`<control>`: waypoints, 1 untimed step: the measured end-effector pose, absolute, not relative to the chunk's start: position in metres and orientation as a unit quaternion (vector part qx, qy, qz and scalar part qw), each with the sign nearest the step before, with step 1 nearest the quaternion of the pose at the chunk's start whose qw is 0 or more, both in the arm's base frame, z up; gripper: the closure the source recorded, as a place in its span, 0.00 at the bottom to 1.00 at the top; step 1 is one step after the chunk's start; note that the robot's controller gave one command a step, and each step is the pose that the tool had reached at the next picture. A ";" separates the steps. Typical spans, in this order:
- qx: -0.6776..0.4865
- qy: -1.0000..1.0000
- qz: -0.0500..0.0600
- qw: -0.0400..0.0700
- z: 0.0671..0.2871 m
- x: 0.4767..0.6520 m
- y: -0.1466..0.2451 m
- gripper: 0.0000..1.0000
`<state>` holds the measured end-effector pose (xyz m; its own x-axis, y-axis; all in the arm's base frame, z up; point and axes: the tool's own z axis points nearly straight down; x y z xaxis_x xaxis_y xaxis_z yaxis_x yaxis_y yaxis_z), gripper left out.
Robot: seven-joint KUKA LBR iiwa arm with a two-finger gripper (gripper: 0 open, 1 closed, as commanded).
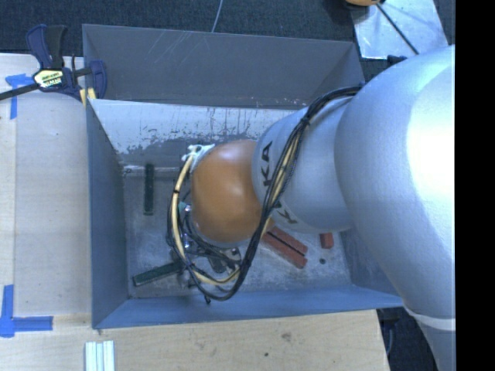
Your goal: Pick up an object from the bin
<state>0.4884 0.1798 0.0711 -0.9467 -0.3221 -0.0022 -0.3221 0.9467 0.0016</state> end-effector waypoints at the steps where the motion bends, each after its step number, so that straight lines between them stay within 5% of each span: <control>1: -0.163 0.987 0.001 0.001 0.071 0.488 0.180 1.00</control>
Offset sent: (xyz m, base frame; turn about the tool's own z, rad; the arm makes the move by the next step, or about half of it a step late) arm 0.0337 -0.0331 0.1032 -0.0183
